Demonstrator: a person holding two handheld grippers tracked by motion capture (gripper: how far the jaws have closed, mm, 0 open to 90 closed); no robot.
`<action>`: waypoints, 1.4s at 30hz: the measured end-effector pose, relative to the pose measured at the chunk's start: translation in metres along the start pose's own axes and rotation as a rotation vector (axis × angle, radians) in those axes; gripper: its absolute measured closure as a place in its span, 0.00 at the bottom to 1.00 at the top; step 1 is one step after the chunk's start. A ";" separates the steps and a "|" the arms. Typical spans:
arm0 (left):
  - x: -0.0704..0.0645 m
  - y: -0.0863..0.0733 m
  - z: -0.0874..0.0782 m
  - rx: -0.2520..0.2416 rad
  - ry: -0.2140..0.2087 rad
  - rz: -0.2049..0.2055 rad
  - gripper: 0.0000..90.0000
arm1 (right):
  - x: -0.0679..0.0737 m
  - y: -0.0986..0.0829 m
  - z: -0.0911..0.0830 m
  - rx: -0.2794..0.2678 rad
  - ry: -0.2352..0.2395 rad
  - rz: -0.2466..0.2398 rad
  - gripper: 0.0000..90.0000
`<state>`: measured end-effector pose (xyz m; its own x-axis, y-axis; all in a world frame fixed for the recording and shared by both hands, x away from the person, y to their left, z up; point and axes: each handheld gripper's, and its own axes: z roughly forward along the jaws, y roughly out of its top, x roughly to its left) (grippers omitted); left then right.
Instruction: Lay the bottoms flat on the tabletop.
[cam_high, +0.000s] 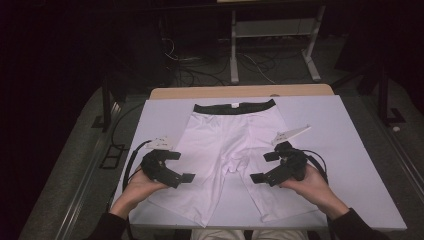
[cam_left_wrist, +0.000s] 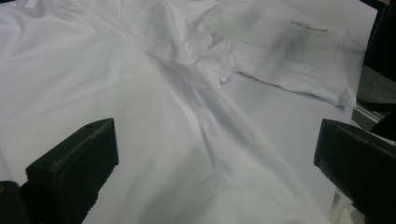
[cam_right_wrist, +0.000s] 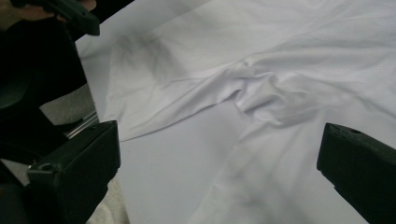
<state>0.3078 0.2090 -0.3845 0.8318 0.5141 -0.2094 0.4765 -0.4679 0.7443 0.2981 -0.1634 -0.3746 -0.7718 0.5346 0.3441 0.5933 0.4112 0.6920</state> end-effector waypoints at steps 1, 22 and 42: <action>-0.001 0.000 0.002 -0.005 0.003 0.005 0.00 | -0.004 -0.002 -0.004 -0.010 -0.013 0.004 0.00; -0.005 -0.028 0.009 -0.234 0.057 -0.046 0.00 | -0.042 -0.051 -0.046 -0.208 -0.099 0.088 0.02; 0.002 -0.057 -0.007 -0.288 0.135 -0.029 0.00 | -0.056 -0.100 -0.068 -0.338 -0.213 0.057 0.00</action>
<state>0.2807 0.2419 -0.4230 0.7649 0.6237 -0.1612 0.3829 -0.2390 0.8923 0.2669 -0.2848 -0.4199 -0.6540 0.7052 0.2738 0.4981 0.1290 0.8575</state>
